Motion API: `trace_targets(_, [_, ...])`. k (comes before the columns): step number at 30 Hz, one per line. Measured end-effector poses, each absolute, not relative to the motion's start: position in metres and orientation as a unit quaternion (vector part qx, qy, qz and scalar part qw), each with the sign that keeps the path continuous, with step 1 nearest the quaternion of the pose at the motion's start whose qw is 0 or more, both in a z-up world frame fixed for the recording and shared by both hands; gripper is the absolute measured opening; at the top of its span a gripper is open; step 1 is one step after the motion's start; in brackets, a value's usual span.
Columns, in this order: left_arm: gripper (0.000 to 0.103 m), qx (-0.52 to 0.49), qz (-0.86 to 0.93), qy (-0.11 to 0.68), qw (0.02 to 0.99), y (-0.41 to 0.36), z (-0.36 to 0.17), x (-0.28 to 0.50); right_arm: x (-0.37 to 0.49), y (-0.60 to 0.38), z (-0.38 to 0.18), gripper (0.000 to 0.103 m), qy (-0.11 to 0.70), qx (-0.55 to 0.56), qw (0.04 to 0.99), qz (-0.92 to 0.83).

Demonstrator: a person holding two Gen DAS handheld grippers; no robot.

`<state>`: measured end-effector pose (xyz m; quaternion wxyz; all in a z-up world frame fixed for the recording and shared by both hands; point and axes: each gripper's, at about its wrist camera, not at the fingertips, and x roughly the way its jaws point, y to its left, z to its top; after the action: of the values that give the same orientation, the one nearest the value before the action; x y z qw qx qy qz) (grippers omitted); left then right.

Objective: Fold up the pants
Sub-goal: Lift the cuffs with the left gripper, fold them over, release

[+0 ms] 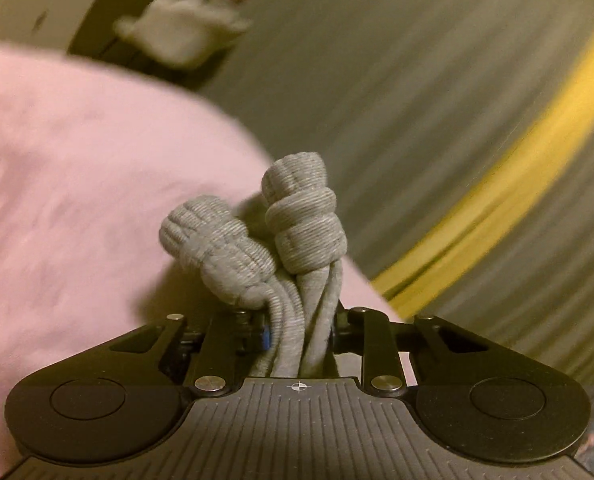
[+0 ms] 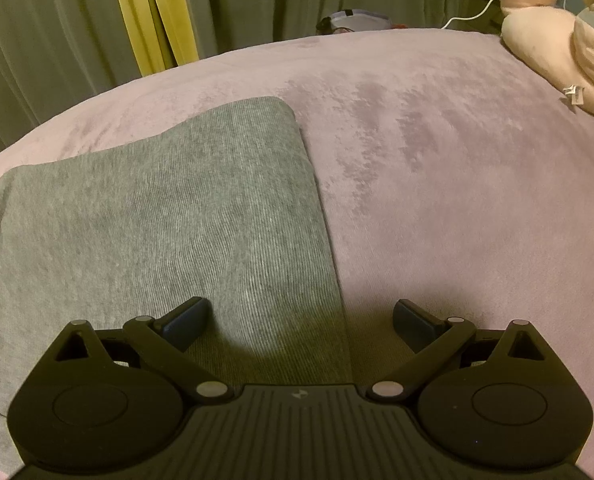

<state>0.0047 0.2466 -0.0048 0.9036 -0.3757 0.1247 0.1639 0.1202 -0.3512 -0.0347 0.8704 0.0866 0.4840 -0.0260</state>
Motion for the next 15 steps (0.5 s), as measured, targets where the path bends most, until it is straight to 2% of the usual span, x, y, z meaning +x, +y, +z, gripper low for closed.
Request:
trace_targets(7, [0.026, -0.225, 0.036, 0.098, 0.969, 0.126, 0.073, 0.02, 0.116, -0.358, -0.033, 0.099, 0.47, 0.118, 0.875, -0.011])
trace_targets(12, [0.028, -0.116, -0.084, 0.154, 0.978, 0.012, 0.071, 0.041, 0.107, -0.359, -0.024, 0.099, 0.44, 0.13, 0.889, 0.005])
trace_targets(14, [0.045, -0.063, -0.115, 0.203, 0.97, -0.033, 0.05, 0.052, 0.104, -0.36, -0.021, 0.099, 0.431, 0.136, 0.892, 0.011])
trace_targets(15, [0.05, -0.035, -0.122, 0.237, 0.963, -0.054, 0.037, 0.058, 0.102, -0.361, -0.019, 0.099, 0.426, 0.14, 0.894, 0.015])
